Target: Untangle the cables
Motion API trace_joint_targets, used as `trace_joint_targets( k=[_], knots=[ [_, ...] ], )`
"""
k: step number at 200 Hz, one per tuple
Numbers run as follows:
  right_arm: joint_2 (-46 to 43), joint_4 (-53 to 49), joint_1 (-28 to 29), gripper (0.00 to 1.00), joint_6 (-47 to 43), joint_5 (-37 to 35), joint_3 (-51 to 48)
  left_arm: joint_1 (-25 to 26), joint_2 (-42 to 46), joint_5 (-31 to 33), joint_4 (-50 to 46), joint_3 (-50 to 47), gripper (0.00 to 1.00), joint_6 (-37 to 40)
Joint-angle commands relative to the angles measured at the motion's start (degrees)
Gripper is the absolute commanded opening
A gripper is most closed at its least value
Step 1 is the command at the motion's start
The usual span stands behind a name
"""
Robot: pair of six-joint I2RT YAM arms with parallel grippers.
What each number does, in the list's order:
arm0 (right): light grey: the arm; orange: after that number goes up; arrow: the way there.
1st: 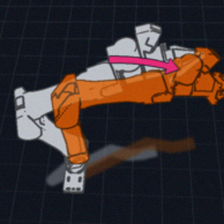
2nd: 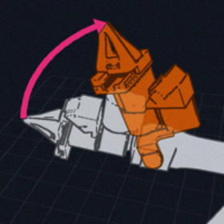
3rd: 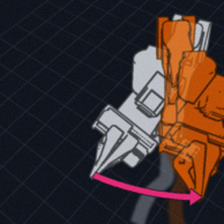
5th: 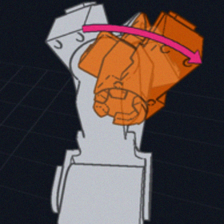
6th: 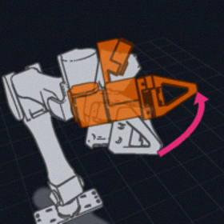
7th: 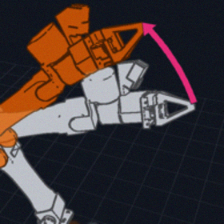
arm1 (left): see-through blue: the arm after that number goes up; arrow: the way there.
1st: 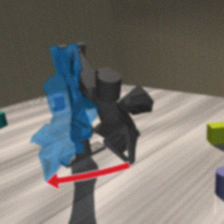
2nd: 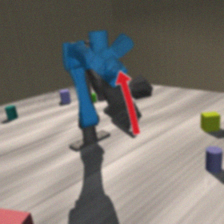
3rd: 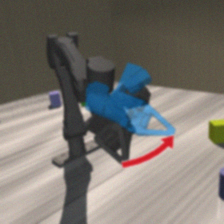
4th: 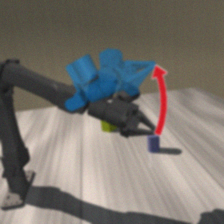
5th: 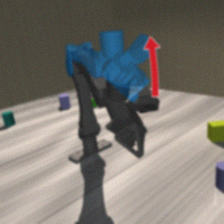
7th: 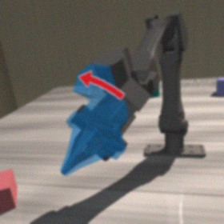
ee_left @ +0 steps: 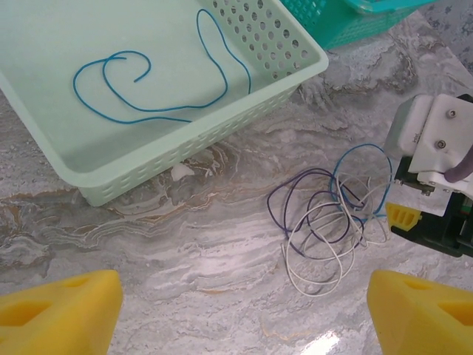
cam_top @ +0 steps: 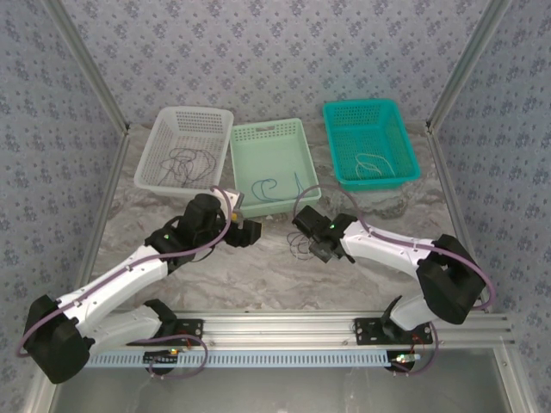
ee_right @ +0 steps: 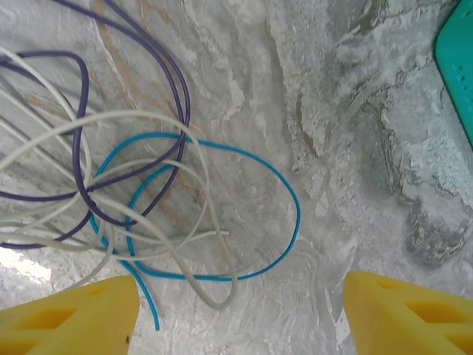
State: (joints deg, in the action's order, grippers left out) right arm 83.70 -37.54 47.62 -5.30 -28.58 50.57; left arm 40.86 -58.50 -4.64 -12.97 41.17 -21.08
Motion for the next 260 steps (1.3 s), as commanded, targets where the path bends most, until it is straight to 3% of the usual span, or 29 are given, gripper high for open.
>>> trace_joint_targets(
  k=[1,27,103,136,200,260],
  knots=[
    [1.05,2.72,-0.81,0.74,-2.74,-0.24,0.85,-0.32,0.58,-0.57,2.07,-0.19,0.86,-0.58],
    [2.85,4.95,-1.12,0.64,-4.25,2.05,0.62,-0.44,0.49,-0.30,2.07,-0.38,0.86,-0.41],
    [3.28,8.17,-2.92,0.17,-5.68,5.37,-0.19,-1.02,0.58,-0.31,2.08,-0.28,0.87,-0.72],
    [-4.25,5.70,-2.49,0.11,-5.16,6.74,-0.06,-1.08,0.23,-0.28,2.38,-0.38,0.87,-0.80],
    [-23.17,-1.16,-1.67,0.09,-5.25,13.43,3.31,-1.11,-2.65,-1.85,4.26,1.75,0.87,0.03],
    [-32.45,-3.31,-2.87,0.10,-1.30,15.34,9.27,-0.18,-5.33,-8.19,8.74,3.12,0.86,1.50]
  ],
)
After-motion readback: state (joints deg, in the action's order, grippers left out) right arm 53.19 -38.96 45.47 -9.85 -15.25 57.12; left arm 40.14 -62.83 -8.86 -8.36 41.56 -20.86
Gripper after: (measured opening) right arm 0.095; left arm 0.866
